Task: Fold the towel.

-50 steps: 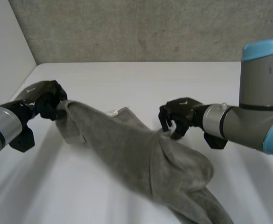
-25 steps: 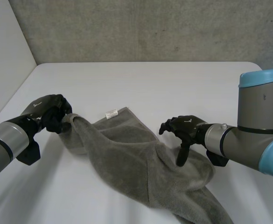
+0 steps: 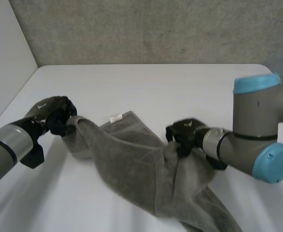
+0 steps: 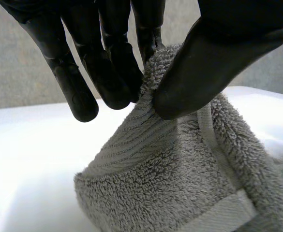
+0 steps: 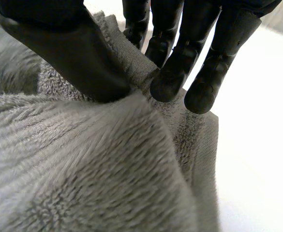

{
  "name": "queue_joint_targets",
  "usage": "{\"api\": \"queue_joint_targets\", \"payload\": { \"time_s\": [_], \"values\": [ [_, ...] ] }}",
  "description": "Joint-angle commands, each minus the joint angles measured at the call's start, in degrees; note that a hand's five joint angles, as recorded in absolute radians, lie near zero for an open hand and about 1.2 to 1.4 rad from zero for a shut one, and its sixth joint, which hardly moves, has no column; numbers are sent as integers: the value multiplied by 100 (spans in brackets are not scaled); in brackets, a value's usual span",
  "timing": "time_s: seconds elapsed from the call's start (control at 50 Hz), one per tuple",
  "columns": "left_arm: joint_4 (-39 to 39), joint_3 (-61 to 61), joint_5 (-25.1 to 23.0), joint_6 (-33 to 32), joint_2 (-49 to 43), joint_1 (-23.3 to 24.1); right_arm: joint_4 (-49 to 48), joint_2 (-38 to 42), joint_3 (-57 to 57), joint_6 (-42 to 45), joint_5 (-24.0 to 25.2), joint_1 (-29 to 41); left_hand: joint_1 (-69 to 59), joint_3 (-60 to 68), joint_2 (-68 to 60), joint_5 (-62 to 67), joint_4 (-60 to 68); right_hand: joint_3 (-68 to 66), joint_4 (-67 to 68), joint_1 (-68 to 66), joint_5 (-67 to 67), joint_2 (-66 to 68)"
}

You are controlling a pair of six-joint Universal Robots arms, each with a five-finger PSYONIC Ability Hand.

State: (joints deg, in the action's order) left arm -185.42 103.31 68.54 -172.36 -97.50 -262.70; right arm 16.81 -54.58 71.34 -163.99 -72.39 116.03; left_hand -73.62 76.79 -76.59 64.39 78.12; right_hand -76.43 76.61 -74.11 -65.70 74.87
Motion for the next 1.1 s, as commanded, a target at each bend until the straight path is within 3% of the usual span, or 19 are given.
{"api": "queue_joint_targets", "payload": {
  "time_s": [0.02,0.06,0.14,0.22,0.3,0.46,0.52,0.58,0.62,0.7,0.76,0.8,0.84,0.86,0.98,1.1],
  "values": [
    [-3,-1196,194,27,-435,17,-20,0,-1588,122,-91,-28,-638,321,-341,561,188,-357,339,-589,-430,513],
    [-3,-1612,344,27,-551,35,-11,175,-2795,288,-284,-63,-638,321,-341,561,188,-357,339,-589,-430,513],
    [6,-3338,1010,53,-901,227,-81,246,-4008,438,-538,-89,-638,321,-341,561,188,-357,339,-589,-430,513],
    [14,-4618,1443,71,-1043,263,-764,273,-5426,421,-978,-116,-638,321,-341,561,188,-357,339,-589,-430,513],
    [-38,-5960,1873,115,-1157,272,-1292,177,-5710,412,-1242,-186,-638,321,-341,561,188,-357,339,-589,-430,513],
    [-433,-6140,1935,518,-1166,263,-1329,0,-5588,482,-1313,-239,-638,321,-341,561,188,-357,339,-589,-430,513],
    [-460,-5483,1848,660,-1166,184,-855,9,-5262,570,-1234,-239,-638,321,-341,561,188,-357,339,-589,-430,513],
    [-539,-4504,1672,651,-1148,122,-153,-26,-4124,973,-805,-230,-638,321,-341,561,188,-357,339,-589,-430,513],
    [-670,-3638,1304,634,-1183,17,-99,-52,-3624,1062,-664,-230,-638,321,-341,561,188,-357,339,-589,-430,513],
    [-900,-2729,898,607,-1254,-132,-414,-123,-2182,1168,-426,-256,-638,321,-341,561,188,-357,339,-589,-430,513],
    [-1225,-1867,468,555,-1359,-159,-565,-149,-1712,1177,-399,-274,-638,321,-341,561,188,-357,339,-589,-430,513],
    [-1401,-1472,265,484,-1403,-159,-993,-167,-715,1185,-382,-344,-638,321,-341,561,188,-357,339,-589,-430,513],
    [-1724,-763,-93,117,-1482,-159,-1248,-167,-248,1238,-373,-362,-638,321,-341,561,188,-357,339,-589,-430,513],
    [-1726,-760,-95,115,-1482,-159,-1250,-167,-244,1238,-373,-362,-638,321,-341,561,188,-357,339,-589,-430,513],
    [-1832,144,-516,-1341,-1377,-492,-1760,-595,1344,2089,-417,-371,-638,321,-341,561,188,-357,339,-589,-430,513],
    [-1375,347,-692,-1608,-947,-669,-1804,-1334,2119,2161,-390,-537,-473,156,-177,397,24,-357,339,-589,-430,513]
  ]
}}
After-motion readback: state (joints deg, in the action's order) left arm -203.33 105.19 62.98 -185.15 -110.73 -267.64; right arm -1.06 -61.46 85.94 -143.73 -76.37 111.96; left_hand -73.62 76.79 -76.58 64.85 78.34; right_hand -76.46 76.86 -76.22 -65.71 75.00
